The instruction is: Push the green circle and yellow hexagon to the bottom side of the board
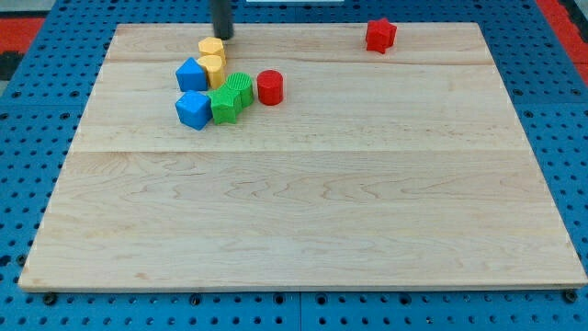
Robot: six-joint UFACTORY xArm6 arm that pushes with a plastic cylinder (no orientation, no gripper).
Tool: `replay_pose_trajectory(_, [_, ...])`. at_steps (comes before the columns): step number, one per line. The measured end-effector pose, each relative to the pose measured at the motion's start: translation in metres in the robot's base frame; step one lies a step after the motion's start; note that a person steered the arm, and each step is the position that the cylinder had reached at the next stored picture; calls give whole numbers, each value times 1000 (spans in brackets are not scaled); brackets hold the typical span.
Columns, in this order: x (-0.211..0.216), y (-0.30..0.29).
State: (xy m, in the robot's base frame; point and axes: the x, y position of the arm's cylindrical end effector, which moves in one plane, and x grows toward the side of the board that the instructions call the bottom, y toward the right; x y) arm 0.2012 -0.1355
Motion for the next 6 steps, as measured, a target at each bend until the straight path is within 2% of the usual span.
replay_pose_trajectory(1, [-3,-15])
replay_pose_trajectory(2, [66,43])
replay_pose_trajectory(3, [121,67])
replay_pose_trajectory(4, [131,69])
replay_pose_trajectory(5, [173,60])
replay_pose_trajectory(6, [228,122])
